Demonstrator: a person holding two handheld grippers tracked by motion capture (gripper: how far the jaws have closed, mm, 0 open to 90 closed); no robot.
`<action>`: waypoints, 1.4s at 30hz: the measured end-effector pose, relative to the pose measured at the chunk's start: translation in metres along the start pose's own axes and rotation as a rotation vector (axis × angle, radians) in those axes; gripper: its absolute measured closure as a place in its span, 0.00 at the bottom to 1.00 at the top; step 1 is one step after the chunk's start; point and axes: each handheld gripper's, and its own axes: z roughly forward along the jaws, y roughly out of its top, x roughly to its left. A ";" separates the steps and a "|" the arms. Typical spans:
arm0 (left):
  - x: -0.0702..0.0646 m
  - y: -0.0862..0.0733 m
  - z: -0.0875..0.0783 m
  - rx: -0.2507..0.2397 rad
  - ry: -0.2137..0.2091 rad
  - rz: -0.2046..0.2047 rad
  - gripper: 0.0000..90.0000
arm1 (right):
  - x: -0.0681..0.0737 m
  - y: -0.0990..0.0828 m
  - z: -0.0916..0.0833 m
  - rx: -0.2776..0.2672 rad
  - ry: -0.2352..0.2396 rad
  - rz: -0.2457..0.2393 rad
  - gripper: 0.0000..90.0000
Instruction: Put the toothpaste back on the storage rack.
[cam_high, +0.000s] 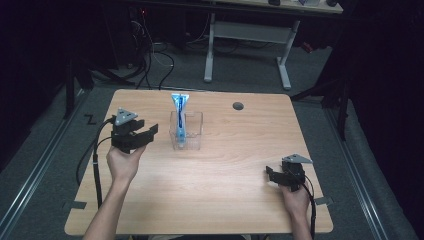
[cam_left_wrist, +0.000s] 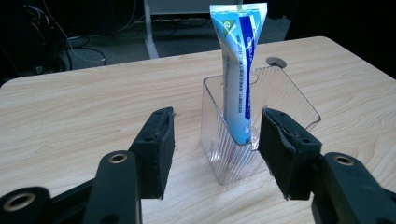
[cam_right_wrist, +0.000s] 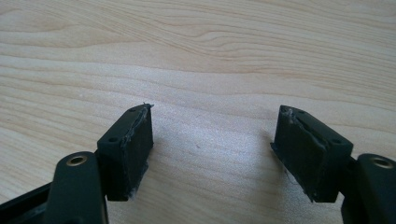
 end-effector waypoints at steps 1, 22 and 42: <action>0.001 -0.001 -0.001 0.001 0.001 -0.002 0.51 | 0.000 0.000 0.000 0.000 0.000 0.000 0.32; 0.014 -0.027 -0.019 -0.032 -0.006 -0.054 0.51 | 0.000 0.000 0.000 0.001 0.000 -0.002 0.32; 0.022 -0.052 -0.027 -0.029 -0.019 -0.091 0.51 | 0.000 0.000 0.000 0.001 0.001 -0.001 0.32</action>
